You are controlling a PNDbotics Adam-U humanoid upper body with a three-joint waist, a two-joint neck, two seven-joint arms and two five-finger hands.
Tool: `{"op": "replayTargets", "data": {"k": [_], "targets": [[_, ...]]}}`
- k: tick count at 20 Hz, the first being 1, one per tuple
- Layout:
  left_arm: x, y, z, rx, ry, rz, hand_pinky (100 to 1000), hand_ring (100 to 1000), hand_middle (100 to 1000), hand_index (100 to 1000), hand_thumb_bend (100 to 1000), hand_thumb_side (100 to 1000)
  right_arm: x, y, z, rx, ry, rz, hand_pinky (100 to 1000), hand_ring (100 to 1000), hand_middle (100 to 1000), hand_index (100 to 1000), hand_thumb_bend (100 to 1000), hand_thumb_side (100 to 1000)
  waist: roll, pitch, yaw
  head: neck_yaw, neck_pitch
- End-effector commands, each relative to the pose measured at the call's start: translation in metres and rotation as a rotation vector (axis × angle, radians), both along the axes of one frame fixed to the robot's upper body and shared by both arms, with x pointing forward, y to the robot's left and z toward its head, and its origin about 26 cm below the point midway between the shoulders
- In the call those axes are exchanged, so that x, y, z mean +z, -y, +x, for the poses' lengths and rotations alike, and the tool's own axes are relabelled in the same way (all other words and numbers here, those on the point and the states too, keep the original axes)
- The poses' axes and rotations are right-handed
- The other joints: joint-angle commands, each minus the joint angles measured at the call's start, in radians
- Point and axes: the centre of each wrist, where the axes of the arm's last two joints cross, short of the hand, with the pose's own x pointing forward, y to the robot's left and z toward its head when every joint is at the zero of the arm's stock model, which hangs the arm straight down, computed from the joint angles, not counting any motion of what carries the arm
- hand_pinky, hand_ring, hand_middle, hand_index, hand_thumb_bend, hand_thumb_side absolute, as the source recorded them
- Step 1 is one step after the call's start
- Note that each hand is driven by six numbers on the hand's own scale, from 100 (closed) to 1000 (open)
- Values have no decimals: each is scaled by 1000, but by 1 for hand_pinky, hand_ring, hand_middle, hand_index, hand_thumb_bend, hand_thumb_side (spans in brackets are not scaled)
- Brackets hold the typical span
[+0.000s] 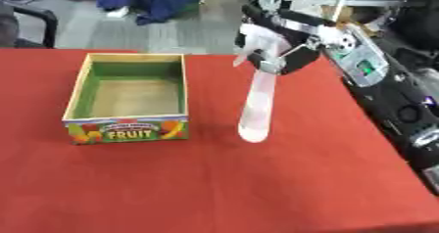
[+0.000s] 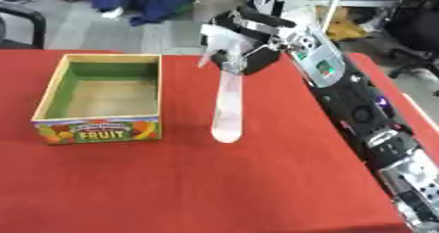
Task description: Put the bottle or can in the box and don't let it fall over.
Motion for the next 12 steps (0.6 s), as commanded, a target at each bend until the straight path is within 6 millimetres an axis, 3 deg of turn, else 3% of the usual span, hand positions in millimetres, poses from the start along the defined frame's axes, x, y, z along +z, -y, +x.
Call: {"op": "replayTargets", "data": {"k": [1,2,3,12], "targets": [[8,-1,2,-6,27,9,725,616,529,729,295,666,10,4,0,154,83,-172,618,810,787,597,100,201,4,-6,-1,-5,-13],[8,-1,2,-6,27,9,725,616,529,729,295,668,9,4,0,155,80,-177,638,843,825,631,100,146,4,-6,-2,-6,-13],[8,-1,1,-5,28,9,725,616,529,729,295,666,7,3,0,156,76,-183,639,846,828,634,100,199,4,-6,-2,-6,-14],[8,-1,1,-4,26,10,725,615,529,729,295,667,-1,0,-1,170,56,-236,688,923,927,777,100,199,4,-6,-5,-9,-14]]}}
